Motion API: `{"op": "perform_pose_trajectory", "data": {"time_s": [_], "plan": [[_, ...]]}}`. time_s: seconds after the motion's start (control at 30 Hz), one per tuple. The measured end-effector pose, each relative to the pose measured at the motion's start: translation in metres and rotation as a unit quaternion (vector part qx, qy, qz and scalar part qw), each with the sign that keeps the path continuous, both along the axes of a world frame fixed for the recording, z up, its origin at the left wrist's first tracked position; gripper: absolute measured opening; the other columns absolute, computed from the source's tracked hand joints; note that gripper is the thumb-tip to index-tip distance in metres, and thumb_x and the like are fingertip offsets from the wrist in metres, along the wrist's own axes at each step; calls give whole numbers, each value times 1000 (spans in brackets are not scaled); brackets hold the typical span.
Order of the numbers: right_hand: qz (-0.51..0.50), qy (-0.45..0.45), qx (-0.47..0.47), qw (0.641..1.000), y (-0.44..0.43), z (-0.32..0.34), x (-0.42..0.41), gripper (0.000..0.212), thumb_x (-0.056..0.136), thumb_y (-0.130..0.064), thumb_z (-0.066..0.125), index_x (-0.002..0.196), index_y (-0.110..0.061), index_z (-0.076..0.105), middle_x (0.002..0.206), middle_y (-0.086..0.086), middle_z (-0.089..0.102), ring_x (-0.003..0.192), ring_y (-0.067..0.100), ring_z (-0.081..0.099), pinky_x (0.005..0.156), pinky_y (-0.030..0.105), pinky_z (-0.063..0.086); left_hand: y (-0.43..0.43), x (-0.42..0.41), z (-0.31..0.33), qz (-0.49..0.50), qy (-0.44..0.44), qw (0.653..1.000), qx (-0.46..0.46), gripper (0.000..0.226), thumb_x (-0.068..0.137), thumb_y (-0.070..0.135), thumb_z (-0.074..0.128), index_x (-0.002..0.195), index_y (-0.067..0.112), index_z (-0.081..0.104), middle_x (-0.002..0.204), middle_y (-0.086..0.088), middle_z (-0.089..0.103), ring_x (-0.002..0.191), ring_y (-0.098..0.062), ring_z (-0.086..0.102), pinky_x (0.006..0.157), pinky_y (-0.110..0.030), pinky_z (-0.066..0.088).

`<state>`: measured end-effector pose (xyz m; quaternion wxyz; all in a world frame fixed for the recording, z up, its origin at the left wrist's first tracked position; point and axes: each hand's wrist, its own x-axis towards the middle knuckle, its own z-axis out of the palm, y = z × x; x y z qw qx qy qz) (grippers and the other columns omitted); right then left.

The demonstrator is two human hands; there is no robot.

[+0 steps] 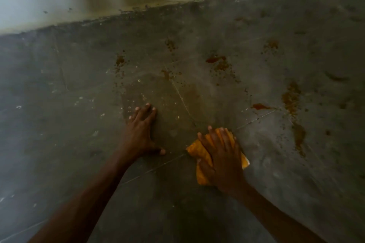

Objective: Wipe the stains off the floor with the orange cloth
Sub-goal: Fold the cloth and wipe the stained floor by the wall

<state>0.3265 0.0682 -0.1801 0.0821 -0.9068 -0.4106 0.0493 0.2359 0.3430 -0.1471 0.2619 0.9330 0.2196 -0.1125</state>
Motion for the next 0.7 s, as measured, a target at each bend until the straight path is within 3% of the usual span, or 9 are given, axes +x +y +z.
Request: {"op": "perform_pose_trajectory", "data": {"time_s": [0.13,0.2,0.27,0.4,0.47,0.53,0.6,0.67,0.7], "plan": [[-113,-1,-4,994,65,-3,104,69,89,-70,28,153,-43,27,165,1,23,151,37,14,114,68,17,-6,11,-3,17,17,999,24,142,48,57,87,154,25,0,163,-3,-8,149,-32,-8,120,-55,8],[-152,23,-20,988,115,3,141,69,92,-69,28,155,-41,19,168,1,12,153,37,2,116,70,5,-6,11,-5,27,15,999,31,141,48,53,89,154,27,0,163,-2,-6,149,-33,-6,120,-55,11],[-124,12,-11,992,121,4,119,70,95,-64,32,157,-40,8,168,1,4,153,36,-5,117,69,0,-9,12,-2,36,13,999,20,137,52,47,90,154,28,1,163,0,-7,149,-32,-7,120,-55,10],[-7,2,17,1000,-11,7,-5,70,93,-61,40,156,-43,15,168,-4,9,155,30,2,118,63,11,-17,15,6,62,28,997,20,134,53,36,92,154,26,5,164,-2,-4,149,-31,-7,118,-59,7],[-43,7,4,999,-69,6,15,70,90,-64,39,154,-46,20,167,-6,13,154,30,8,116,65,16,-22,19,11,65,44,996,45,133,54,35,92,155,25,6,164,-1,-2,149,-31,-3,118,-61,10],[-133,-8,-8,991,-69,5,84,72,86,-70,29,154,-46,24,166,-3,18,153,33,14,115,67,16,-39,26,13,14,41,994,97,125,60,45,87,154,28,7,164,1,-1,149,-31,-3,119,-58,7],[-215,19,-35,976,-34,8,147,76,84,-73,19,155,-45,18,168,-2,13,153,34,5,117,67,6,-68,43,9,-65,19,992,106,120,65,59,78,154,32,2,163,6,-7,149,-28,-10,119,-53,1],[-216,16,-23,976,-22,5,142,75,88,-70,29,156,-42,17,168,-1,12,154,35,1,116,69,7,-99,68,6,-141,16,987,78,124,61,66,75,153,34,-1,162,7,-11,149,-27,-14,119,-52,1],[-171,0,5,985,-32,5,115,74,89,-67,37,156,-40,22,167,-1,17,154,34,5,115,69,13,-112,78,6,-159,23,985,60,129,56,69,74,154,32,-1,162,6,-12,149,-27,-14,120,-52,3]]}}
